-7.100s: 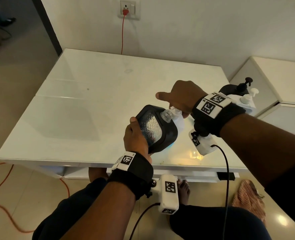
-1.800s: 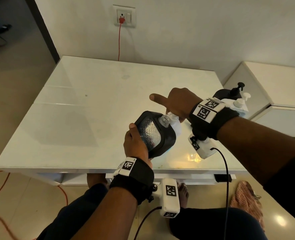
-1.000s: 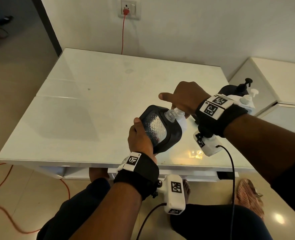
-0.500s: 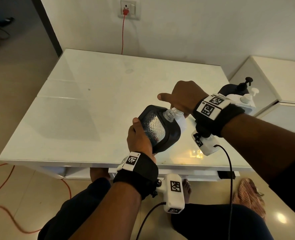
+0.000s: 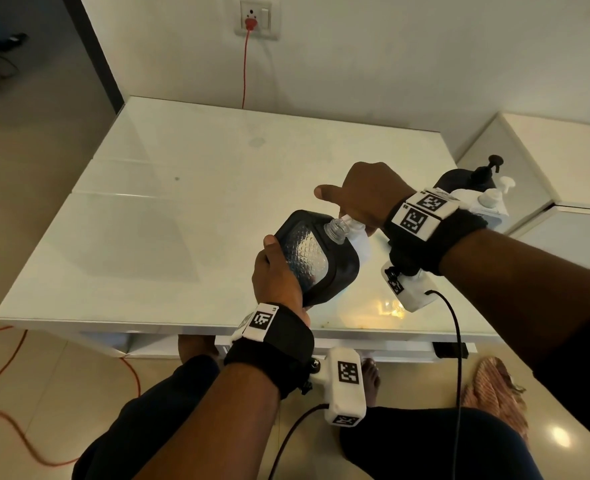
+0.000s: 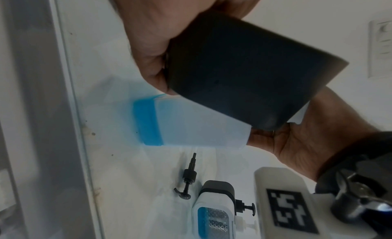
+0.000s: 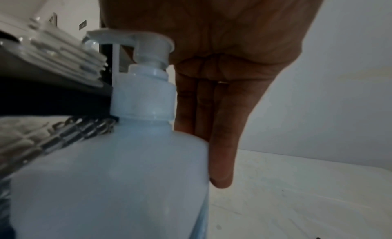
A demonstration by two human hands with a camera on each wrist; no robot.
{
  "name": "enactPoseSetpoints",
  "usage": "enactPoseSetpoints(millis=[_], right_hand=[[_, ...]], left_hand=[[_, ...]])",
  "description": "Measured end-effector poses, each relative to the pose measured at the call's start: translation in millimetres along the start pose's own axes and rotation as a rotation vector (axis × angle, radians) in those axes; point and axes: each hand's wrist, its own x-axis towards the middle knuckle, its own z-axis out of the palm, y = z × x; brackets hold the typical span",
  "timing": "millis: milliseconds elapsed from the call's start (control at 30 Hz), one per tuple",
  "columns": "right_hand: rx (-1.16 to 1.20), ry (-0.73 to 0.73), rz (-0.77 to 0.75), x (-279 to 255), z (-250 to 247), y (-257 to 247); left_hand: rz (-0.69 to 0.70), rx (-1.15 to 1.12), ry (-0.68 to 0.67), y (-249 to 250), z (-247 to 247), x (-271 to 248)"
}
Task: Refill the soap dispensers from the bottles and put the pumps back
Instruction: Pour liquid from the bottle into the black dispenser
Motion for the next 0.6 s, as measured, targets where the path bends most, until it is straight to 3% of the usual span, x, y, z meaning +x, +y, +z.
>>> enactPoseSetpoints(millis=[300, 600], right_hand=[[0.054, -0.040, -0.018, -0.8, -1.4, -3.4], [0.014, 0.054, -0.036, -0.6, 2.9, 1.4]], left_hand=[[-0.004, 0.007, 0.015, 0.3, -2.0, 3.2], [0.004, -0.005, 0.001, 0.4, 0.0, 1.6]])
